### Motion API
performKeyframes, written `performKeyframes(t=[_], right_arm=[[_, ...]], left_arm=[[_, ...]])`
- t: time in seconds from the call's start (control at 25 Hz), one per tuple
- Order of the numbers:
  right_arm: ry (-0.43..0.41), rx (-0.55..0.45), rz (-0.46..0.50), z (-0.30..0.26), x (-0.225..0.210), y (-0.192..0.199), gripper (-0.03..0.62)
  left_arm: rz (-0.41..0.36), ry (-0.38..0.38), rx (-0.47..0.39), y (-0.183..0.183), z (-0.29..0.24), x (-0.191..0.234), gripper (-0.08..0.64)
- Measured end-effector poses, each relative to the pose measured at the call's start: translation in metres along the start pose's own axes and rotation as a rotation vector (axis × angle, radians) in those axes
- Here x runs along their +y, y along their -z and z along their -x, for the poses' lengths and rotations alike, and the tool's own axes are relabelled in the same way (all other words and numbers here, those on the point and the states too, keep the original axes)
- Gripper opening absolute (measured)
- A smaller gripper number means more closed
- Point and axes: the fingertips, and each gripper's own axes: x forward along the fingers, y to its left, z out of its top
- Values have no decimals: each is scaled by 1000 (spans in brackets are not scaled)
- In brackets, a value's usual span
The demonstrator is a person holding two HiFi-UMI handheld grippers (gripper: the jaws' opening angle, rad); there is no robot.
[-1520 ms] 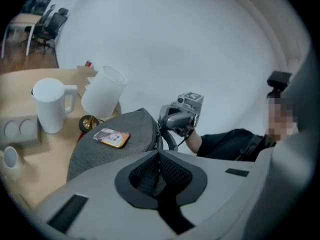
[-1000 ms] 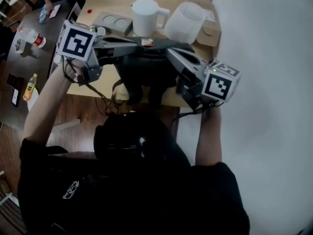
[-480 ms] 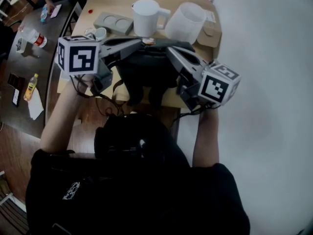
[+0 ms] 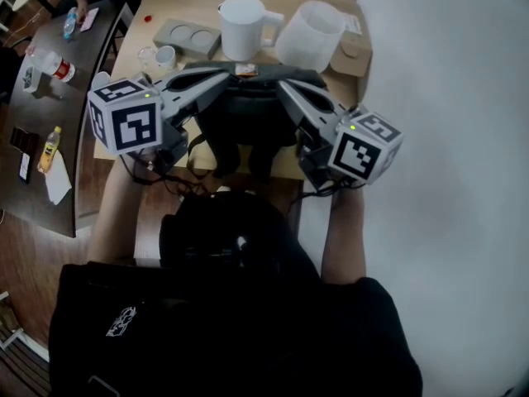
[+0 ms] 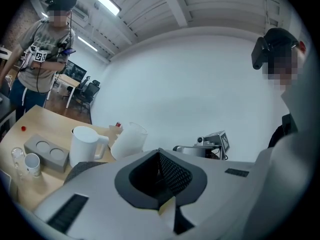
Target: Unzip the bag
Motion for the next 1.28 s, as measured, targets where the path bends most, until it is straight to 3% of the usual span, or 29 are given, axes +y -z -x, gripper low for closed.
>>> performKeyframes(t=[0.8, 1.28], right_arm=[[27, 11, 53, 3, -4, -4, 6], [43, 24, 76, 5, -14, -4, 8]], left_arm=[[63, -14, -99, -2, 9, 4, 5], [50, -28, -134, -3, 14, 12, 5]])
